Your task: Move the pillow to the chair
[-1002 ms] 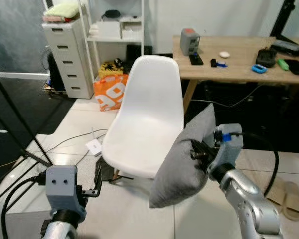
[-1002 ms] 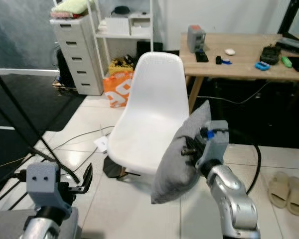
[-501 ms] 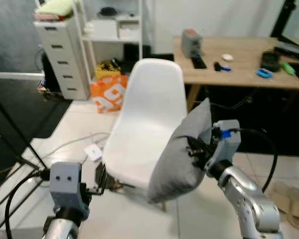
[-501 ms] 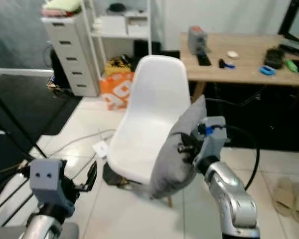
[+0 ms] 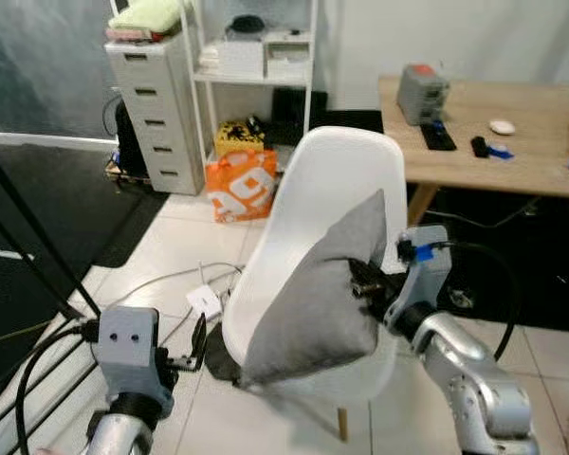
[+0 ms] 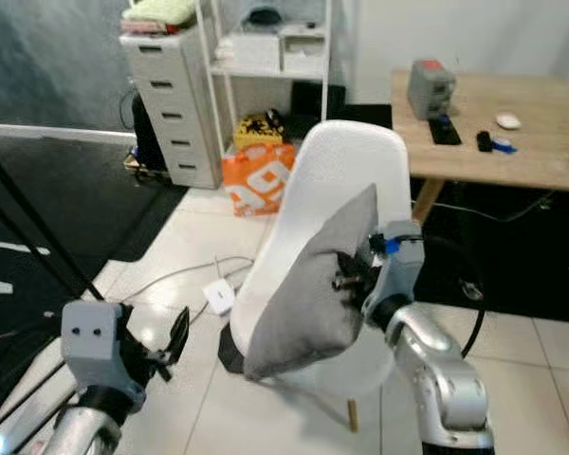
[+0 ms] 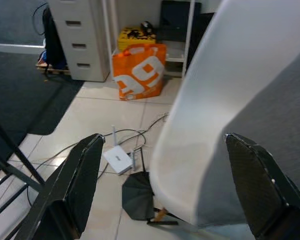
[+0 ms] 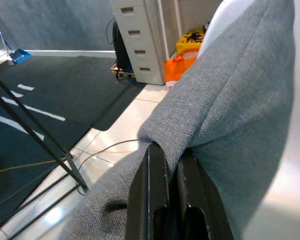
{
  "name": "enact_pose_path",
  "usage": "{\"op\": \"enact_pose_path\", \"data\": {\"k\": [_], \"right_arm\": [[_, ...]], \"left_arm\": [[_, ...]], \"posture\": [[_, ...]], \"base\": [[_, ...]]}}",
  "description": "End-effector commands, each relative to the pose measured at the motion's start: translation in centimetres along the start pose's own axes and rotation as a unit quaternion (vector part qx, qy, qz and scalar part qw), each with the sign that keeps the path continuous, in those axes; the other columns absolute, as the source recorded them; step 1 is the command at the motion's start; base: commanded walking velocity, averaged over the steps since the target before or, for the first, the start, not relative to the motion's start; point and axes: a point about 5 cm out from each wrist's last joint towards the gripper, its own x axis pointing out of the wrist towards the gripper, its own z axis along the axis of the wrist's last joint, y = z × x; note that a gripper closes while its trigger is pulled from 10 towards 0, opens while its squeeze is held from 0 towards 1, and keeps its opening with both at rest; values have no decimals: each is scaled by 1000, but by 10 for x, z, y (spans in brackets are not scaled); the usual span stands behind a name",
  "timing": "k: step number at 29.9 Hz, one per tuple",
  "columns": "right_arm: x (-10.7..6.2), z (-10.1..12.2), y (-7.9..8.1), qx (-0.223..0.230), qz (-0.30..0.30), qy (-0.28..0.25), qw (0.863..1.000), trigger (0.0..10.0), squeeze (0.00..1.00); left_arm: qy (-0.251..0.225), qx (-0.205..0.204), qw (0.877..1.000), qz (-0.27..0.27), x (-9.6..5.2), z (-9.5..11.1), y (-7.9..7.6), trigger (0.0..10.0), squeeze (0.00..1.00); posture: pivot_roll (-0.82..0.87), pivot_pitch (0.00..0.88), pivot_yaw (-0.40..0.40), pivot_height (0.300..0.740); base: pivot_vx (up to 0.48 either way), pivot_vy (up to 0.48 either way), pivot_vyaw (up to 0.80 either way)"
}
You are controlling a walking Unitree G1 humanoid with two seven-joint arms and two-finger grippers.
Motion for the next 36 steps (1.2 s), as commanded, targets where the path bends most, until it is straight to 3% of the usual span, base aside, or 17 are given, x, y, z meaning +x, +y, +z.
{"op": "enact_pose_path", "data": {"k": [1,8,11,13,14,19,22,24,27,29,30,31,34,36], "right_arm": [[0,11,7,-6,17,-29,999,10000,0],[0,6,0,29,13,-18,999,10000,0],[1,-1,-18,34,3,4,999,10000,0],[4,-8,-42,25,-16,27,999,10000,0],[7,-10,-61,22,-32,37,999,10000,0],[19,7,-78,19,-43,9,999,10000,0],[28,25,-78,14,-31,-20,999,10000,0],[34,38,-67,-1,2,-36,999,10000,0],[35,40,-60,-4,20,-36,999,10000,0],[33,33,-51,-10,43,-21,999,10000,0],[27,10,-41,-6,64,27,998,10000,0],[27,10,-41,-6,64,27,998,10000,0],[20,-19,-42,38,23,100,994,10000,0],[19,-22,-43,53,16,105,993,10000,0]], "left_arm": [[11,4,1000,4,-1,-3,3,10000,0],[12,5,1000,1,-2,-3,3,10000,0],[13,4,1000,2,-2,-4,2,10000,0],[14,4,1000,1,-2,-4,2,10000,0],[20,1,1000,0,-1,-5,2,10000,0],[20,-2,1000,-6,-1,-4,4,10000,0],[19,-1,1000,-8,-2,-3,6,10000,0],[20,3,1000,-10,-2,-2,7,10000,0],[20,4,1000,-11,-2,-2,7,10000,0],[19,6,1000,-9,-3,-1,9,10000,0],[19,8,1000,-6,-3,1,11,10000,0],[19,8,1000,-6,-3,1,11,10000,0],[18,11,1000,-2,-3,3,16,10000,0],[17,12,1000,-2,-2,4,17,10000,0]], "posture": [[-225,72,25,740],[-223,66,23,740],[-222,63,23,740],[-223,62,24,740],[-221,62,23,740],[-216,70,30,740],[-214,75,38,740],[-205,80,35,740],[-204,81,35,740],[-200,92,37,740],[-200,101,39,740],[-200,101,39,740],[-203,111,46,735],[-203,113,47,730]], "base": [[371,0,0],[372,0,0],[371,0,0],[338,0,0],[251,0,0],[50,0,0],[0,0,0],[0,0,0],[0,0,0],[0,0,0],[0,0,0],[0,0,0],[0,0,0],[0,0,0]]}}
